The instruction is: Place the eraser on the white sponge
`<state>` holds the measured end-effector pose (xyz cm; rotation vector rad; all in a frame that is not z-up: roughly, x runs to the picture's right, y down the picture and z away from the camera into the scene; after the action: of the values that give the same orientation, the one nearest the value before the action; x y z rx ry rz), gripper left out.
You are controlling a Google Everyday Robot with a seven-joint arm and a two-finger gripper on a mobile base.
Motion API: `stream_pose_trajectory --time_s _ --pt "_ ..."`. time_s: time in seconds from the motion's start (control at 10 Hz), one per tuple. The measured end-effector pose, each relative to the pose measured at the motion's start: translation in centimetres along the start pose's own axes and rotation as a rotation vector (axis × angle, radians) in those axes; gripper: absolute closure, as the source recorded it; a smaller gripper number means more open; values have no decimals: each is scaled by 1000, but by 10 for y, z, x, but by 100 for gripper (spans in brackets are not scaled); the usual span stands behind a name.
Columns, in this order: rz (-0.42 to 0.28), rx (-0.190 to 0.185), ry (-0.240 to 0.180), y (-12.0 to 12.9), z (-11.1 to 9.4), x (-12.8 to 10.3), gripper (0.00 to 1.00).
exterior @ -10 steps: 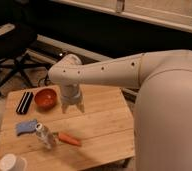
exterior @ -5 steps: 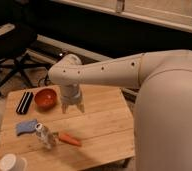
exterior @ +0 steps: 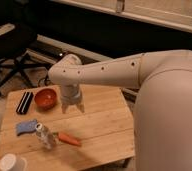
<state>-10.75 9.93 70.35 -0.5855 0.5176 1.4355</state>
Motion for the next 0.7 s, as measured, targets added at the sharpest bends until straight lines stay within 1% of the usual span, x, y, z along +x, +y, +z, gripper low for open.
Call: stream_pose_trajectory --time_s 0.7 --pt "-1 -2 -1 0 -1 -1 35"
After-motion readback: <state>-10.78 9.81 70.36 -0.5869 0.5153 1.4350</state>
